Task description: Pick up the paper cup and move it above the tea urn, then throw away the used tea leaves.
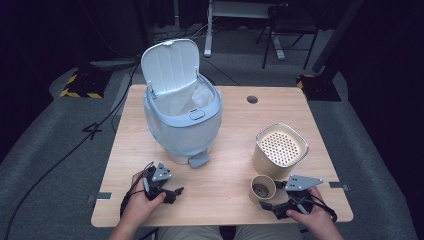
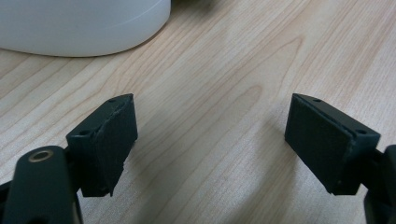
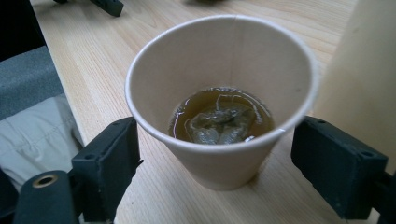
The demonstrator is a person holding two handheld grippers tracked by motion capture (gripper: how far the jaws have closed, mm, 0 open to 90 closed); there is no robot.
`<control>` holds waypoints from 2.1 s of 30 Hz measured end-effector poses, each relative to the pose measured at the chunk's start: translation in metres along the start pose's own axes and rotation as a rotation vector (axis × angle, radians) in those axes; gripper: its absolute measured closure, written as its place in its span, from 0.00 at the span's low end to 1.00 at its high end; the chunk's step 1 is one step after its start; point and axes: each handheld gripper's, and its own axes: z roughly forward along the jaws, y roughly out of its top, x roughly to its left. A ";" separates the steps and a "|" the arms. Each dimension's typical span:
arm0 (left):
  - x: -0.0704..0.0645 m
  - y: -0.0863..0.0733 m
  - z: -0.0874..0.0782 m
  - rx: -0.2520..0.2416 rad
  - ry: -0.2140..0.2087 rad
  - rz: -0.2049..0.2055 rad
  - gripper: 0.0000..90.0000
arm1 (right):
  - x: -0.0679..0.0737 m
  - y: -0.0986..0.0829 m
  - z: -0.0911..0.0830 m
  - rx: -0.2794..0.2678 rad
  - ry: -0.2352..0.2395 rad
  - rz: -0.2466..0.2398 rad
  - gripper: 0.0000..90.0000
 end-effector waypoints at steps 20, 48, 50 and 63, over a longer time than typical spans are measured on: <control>-0.001 0.000 0.000 -0.001 0.007 -0.002 0.20 | 0.005 -0.010 0.024 -0.110 -0.063 -0.043 0.31; 0.000 0.000 0.000 -0.001 0.001 -0.007 0.20 | 0.011 0.010 -0.006 -0.154 -0.033 -0.058 0.34; 0.000 0.000 0.000 -0.001 0.002 -0.006 0.20 | 0.010 0.016 -0.013 -0.170 -0.035 -0.063 0.34; -0.001 0.000 0.000 -0.001 0.009 -0.010 0.20 | 0.002 0.054 -0.050 -0.195 -0.068 -0.053 0.34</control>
